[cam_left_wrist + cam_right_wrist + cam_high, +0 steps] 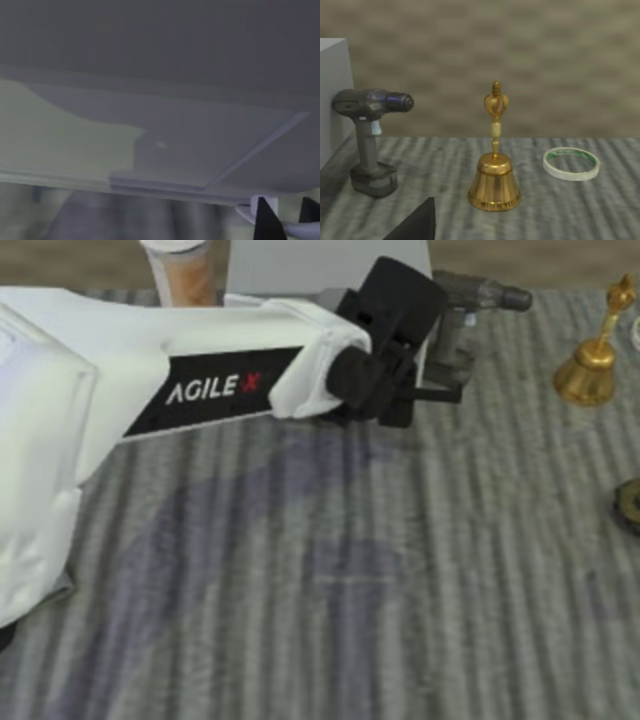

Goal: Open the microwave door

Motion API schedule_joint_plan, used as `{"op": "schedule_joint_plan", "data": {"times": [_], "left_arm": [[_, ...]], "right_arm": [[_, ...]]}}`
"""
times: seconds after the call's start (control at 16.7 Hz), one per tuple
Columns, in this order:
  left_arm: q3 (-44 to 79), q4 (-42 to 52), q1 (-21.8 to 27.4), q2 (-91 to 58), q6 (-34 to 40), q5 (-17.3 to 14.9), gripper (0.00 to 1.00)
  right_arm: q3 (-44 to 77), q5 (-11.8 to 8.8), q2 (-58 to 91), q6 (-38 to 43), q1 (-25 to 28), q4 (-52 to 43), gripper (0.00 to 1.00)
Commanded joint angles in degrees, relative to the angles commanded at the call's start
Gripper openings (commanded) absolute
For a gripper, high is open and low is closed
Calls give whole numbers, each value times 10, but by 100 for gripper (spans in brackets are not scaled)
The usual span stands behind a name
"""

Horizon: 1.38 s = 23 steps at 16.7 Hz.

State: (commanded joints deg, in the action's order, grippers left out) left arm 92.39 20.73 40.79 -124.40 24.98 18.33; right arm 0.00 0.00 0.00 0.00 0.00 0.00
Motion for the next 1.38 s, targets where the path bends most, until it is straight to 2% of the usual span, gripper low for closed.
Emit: {"op": "schedule_joint_plan", "data": {"times": [0.24,0.78,1.38], "left_arm": [[0,0,0,0,0,0,0],[-43,-27,-5,26,-33,-24,0],[-44,-27,-5,26,-33,-24,0]], "right_arm": [[0,0,0,0,0,0,100],[0,0,0,0,0,0,100],[0,0,0,0,0,0,100]]}}
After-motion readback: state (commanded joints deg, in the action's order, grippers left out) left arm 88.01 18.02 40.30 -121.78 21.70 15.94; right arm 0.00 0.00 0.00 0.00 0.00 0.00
